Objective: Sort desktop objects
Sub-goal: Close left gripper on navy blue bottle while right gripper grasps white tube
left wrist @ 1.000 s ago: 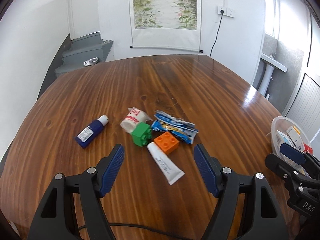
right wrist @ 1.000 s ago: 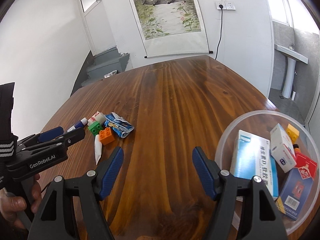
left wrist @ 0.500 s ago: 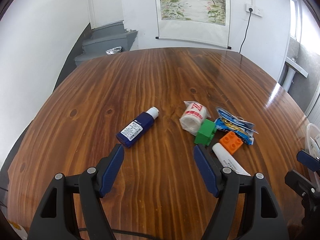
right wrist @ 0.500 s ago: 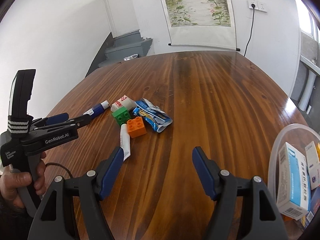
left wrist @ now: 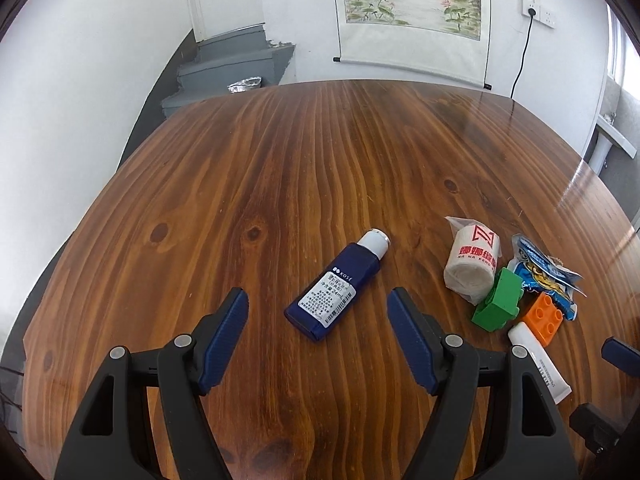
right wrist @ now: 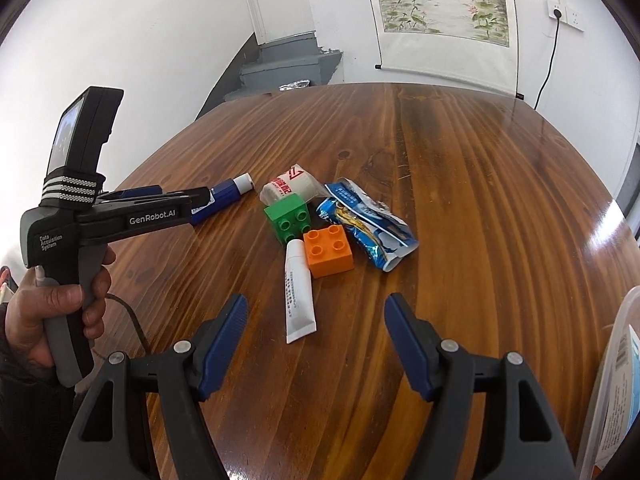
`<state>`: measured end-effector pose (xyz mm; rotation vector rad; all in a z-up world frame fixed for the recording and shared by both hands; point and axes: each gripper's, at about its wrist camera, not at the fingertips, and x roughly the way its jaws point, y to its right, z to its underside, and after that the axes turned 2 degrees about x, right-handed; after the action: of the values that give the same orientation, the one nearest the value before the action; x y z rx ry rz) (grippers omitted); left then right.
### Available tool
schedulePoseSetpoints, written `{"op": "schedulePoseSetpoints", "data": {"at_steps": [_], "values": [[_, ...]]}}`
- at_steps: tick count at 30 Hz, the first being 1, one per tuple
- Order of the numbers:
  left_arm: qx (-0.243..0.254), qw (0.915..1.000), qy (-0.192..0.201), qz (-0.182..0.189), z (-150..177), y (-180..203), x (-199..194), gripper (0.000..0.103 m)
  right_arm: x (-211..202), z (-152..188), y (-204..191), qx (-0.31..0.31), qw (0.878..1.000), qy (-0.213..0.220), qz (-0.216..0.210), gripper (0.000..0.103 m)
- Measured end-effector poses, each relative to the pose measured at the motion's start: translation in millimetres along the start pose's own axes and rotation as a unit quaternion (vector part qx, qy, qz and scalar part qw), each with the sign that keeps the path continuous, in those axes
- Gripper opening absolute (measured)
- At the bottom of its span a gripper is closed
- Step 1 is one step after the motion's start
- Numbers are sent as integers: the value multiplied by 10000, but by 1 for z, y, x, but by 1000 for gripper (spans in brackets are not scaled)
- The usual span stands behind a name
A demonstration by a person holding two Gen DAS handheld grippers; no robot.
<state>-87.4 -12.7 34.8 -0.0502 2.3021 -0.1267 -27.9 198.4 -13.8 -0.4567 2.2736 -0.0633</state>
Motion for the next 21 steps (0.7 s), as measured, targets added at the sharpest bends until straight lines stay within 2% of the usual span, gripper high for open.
{"op": "schedulePoseSetpoints", "data": {"at_steps": [4,10,21], "values": [[151,9998,-79,-39,-2,5,11,75,12,-3,1,62,9998,-141,-89,74],[238,9996,-171,-13,-7,9,26,75,25,-7,2,-15,9996,-254,-135,65],[265,9992,-254,141,-9,8,43,75,45,-12,-5,-157,9990,-386,-131,61]]}}
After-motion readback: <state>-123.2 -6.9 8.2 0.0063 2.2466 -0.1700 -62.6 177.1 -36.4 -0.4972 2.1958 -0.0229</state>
